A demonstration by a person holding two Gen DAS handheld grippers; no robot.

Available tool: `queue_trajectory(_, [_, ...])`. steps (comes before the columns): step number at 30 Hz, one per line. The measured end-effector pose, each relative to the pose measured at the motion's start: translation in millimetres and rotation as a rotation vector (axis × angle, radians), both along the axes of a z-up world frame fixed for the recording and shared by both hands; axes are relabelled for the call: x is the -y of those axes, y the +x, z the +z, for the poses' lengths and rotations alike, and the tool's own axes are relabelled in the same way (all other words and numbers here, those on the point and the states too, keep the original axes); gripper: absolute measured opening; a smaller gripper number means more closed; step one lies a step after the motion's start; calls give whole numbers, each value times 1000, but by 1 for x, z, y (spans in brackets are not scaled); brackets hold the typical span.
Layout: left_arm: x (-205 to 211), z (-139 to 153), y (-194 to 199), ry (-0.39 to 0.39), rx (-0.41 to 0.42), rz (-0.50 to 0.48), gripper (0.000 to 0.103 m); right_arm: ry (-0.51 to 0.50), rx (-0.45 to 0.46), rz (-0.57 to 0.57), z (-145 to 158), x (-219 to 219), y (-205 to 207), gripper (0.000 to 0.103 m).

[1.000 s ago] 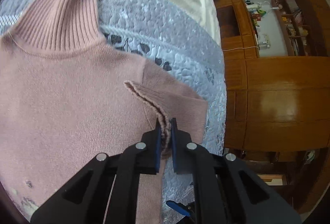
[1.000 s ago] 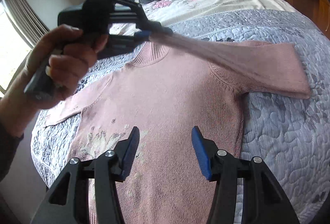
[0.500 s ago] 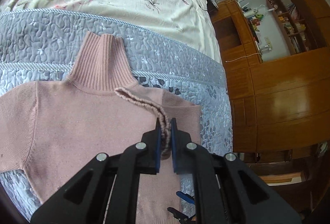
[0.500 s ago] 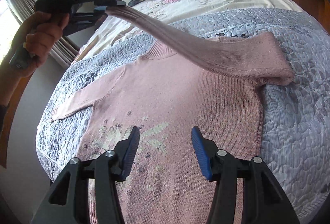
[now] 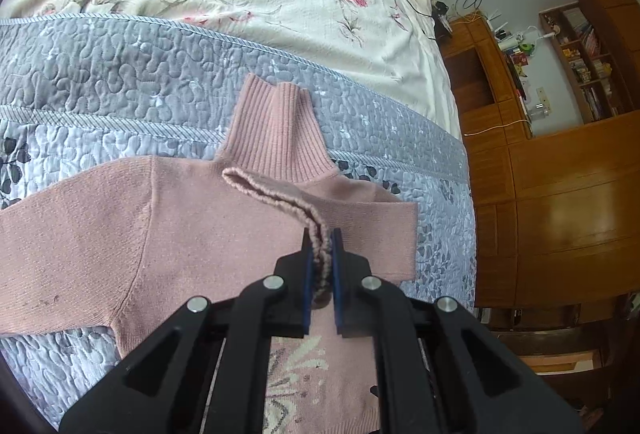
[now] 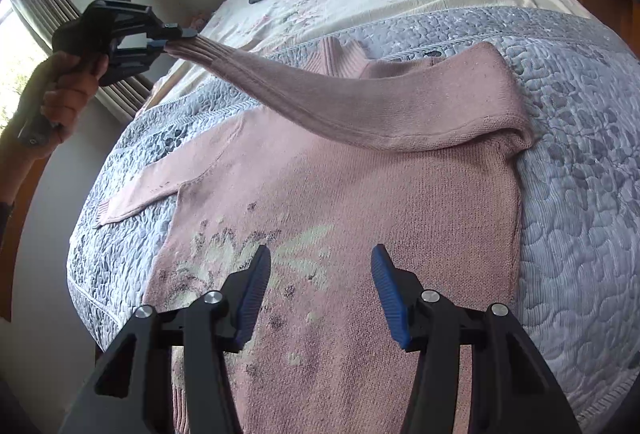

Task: Fold small clothes
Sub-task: 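Carry the sleeve across the sweater body with the left gripper and release, then grasp the other sleeve cuff with the left gripper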

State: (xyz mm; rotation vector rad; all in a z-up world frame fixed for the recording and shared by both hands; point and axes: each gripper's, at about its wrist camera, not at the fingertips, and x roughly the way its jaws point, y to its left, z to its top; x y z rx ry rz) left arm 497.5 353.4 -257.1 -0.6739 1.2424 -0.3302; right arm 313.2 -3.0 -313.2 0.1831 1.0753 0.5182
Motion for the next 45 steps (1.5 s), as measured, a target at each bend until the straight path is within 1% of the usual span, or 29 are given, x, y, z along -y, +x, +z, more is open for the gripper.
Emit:
queue_trajectory(5, [-19,-10,-5,15,-19,7,6,-1,-10,4,-5,-3,1,53])
queue_trajectory(8, [-32,-16,-10,12,-23,21,6,-2,-16,5,-7,-4,1,53])
queue_trajectory(11, [-48,-27,-15,14,-36,33,6,-3,-23,5,-10,-6,2,53])
queue_trajectory(15, [-67,-56,-18,18,-77,52,6,-3,-26,9,-13,-10,1,53])
queue_trajectory(18, [-76,-84,-22,21,-116,56,6,-5,-34,12,-15,-12,2,53])
queue_trajectory(19, [-78,-94,-24,33,-129,51,6,-7,-35,13,-16,-13,2,53])
queue_trajectory(21, [-81,-115,-26,71,-161,45,7,-10,-36,16,-16,-15,2,53])
queue_trajectory(22, [-83,-124,-27,109,-182,48,10,-11,-36,16,-16,-16,2,53])
queue_trajectory(23, [-86,-133,-28,178,-204,57,15,-12,-37,16,-16,-17,2,53])
queue_trajectory(24, [-90,-137,-30,252,-221,75,16,-12,-38,17,-16,-17,3,53])
queue_trajectory(25, [-94,-138,-32,306,-229,95,17,-12,-38,16,-15,-18,3,53])
queue_trajectory(26, [-98,-133,-34,321,-217,117,17,-11,-36,17,-14,-18,2,53])
queue_trajectory(27, [-101,-126,-37,284,-179,142,17,-7,-33,18,-13,-19,2,53])
queue_trajectory(29, [-101,-112,-46,149,-92,186,24,4,-32,21,-13,-22,1,53])
queue_trajectory(30, [-97,-109,-48,87,-61,186,29,9,-36,23,-14,-24,1,53])
queue_trajectory(31, [-91,-111,-48,36,-46,177,32,13,-41,27,-15,-27,0,53])
queue_trajectory(32, [-84,-118,-47,-10,-51,171,33,16,-47,32,-16,-32,0,53])
queue_trajectory(33, [-77,-128,-45,-16,-77,168,33,18,-53,38,-17,-36,-2,53])
queue_trajectory(35, [-73,-149,-43,103,-136,182,30,19,-58,54,-14,-43,-6,53])
queue_trajectory(36, [-75,-156,-46,123,-148,202,24,17,-57,64,-11,-46,-9,53])
queue_trajectory(37, [-82,-161,-50,95,-155,234,18,14,-53,72,-8,-47,-11,53])
queue_trajectory(38, [-89,-160,-55,59,-152,265,18,7,-48,82,-5,-48,-13,53])
queue_trajectory(39, [-96,-155,-62,37,-136,287,24,0,-44,89,-2,-48,-15,53])
queue_trajectory(40, [-103,-147,-69,32,-110,301,39,-7,-41,95,1,-49,-16,53])
queue_trajectory(41, [-112,-137,-80,33,-81,321,46,-15,-37,101,3,-49,-18,53])
queue_trajectory(42, [-125,-127,-93,23,-45,351,52,-20,-33,107,5,-50,-19,53])
queue_trajectory(44, [-159,-108,-127,2,13,431,58,-24,-26,112,9,-54,-20,54])
queue_trajectory(45, [-180,-101,-146,12,31,487,62,-19,-24,114,12,-57,-22,54])
